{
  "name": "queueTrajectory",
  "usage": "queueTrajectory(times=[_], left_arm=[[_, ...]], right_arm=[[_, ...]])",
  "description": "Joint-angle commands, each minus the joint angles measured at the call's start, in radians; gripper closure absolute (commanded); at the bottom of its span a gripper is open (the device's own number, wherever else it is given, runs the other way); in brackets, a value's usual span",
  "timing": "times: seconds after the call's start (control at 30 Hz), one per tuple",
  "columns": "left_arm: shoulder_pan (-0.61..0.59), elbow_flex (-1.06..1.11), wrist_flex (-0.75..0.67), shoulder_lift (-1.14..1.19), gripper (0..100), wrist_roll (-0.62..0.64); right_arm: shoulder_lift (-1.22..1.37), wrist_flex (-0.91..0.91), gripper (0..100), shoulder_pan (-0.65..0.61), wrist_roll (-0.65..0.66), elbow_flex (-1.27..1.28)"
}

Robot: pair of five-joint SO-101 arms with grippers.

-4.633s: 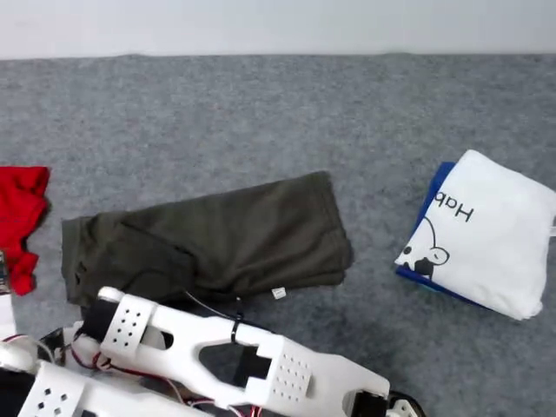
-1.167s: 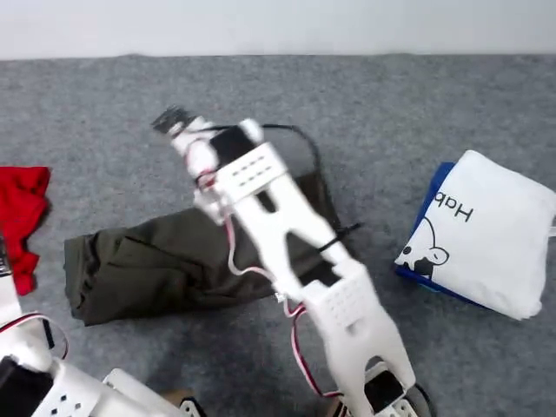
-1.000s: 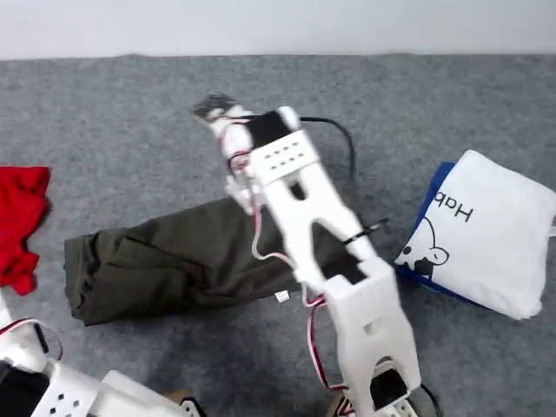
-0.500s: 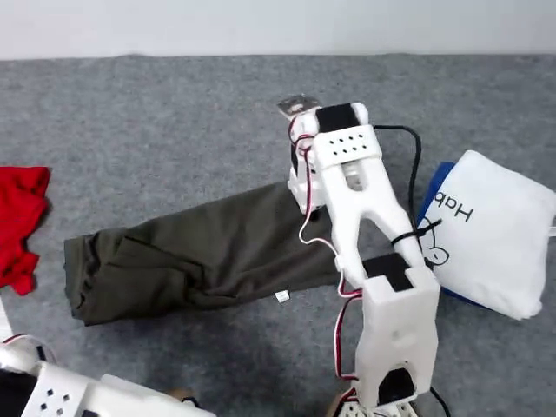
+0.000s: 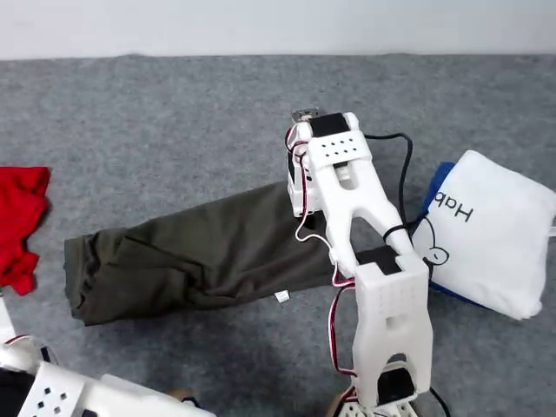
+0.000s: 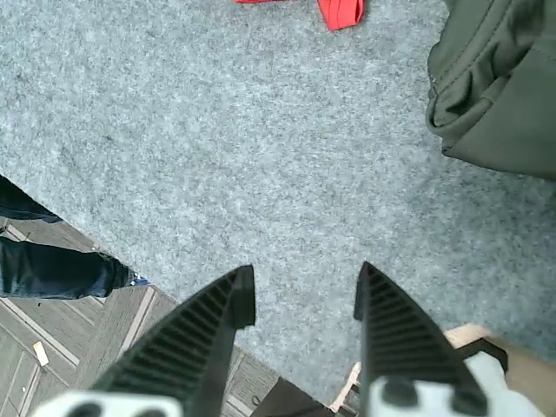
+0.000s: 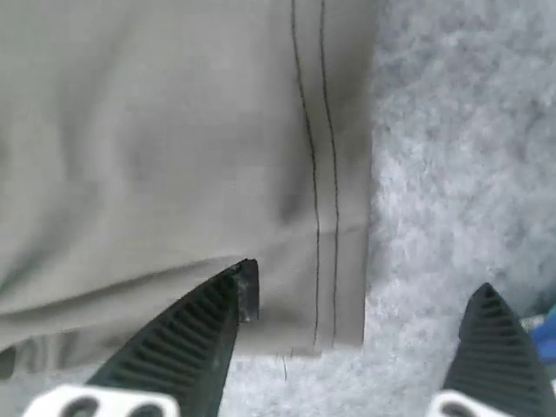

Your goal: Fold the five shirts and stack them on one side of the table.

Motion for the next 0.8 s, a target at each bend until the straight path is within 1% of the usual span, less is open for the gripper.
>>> queueTrajectory(times=[0.0,0.2,0.27,0.33,0.47,0.67,0.77], left_arm=[[0.005,-0.01,-0.003,0.006,80,-0.012],[0.006,-0.012,-0.008,0.006,80,-0.014],[0.006,-0.012,-0.008,0.006,80,-0.014],[0.006,-0.012,-0.008,0.006,80,-0.014],[0.006,-0.012,-0.023,0.006,80,-0.014],[0.006,-0.012,-0.023,0.006,80,-0.012],[0.006,-0.012,-0.023,0.005,80,-0.012]], right_arm=[[0.021,-0.054,63.0,-0.024,-0.011,-0.006],[0.127,-0.119,63.0,-0.045,-0.012,-0.006],[0.159,-0.122,64.1,-0.065,-0.032,-0.008],[0.185,-0.113,68.2,-0.087,-0.041,-0.008],[0.191,-0.102,82.5,-0.102,-0.035,-0.008],[0.188,-0.071,98.8,-0.091,0.089,-0.008],[0.186,-0.005,98.9,-0.056,0.121,-0.043]])
